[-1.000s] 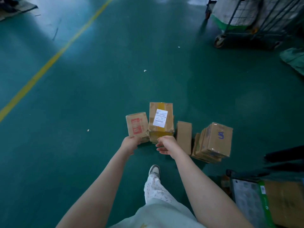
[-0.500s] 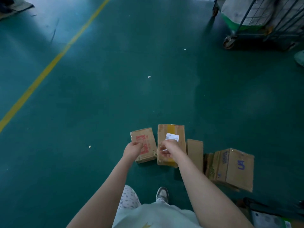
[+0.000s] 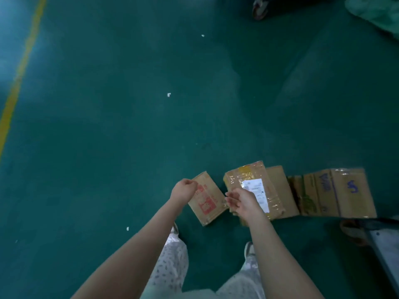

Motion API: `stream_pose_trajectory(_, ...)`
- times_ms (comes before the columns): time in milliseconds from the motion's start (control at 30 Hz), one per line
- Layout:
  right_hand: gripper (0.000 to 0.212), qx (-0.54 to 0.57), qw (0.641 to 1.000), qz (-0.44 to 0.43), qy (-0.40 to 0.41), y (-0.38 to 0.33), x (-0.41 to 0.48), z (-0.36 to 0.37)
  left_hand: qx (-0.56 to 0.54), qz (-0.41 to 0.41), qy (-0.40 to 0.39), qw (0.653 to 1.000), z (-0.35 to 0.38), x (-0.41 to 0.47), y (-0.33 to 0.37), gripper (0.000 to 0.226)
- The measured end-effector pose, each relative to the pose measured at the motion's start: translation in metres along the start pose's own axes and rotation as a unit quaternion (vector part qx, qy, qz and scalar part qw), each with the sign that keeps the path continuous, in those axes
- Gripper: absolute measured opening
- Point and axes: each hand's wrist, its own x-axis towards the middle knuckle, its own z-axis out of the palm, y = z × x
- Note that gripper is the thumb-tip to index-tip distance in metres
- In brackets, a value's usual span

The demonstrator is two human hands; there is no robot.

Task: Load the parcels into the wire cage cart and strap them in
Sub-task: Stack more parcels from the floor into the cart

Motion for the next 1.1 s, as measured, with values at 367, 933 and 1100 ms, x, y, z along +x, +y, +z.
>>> stream_pose_trajectory(367,0.010,0.074,0.991,0.082,0.080,0.080,0.136,0.027,0.115,-0.023,-0.064,0.991,0.020,0.159,-0.042,0.030)
stream_pose_trajectory(933,0.055,-0.040,0.972,0.184,0.138,0.257,0.393,0.029,0.292,-0.053,-0.035,0.954,0.088,0.424,-0.231,0.060)
stream_pose_trajectory(1100,0.076,0.054,0.975,0.166,0.138,0.257,0.373,0.043,0.287,-0.058,-0.023,0.956,0.092,0.405,-0.223,0.051)
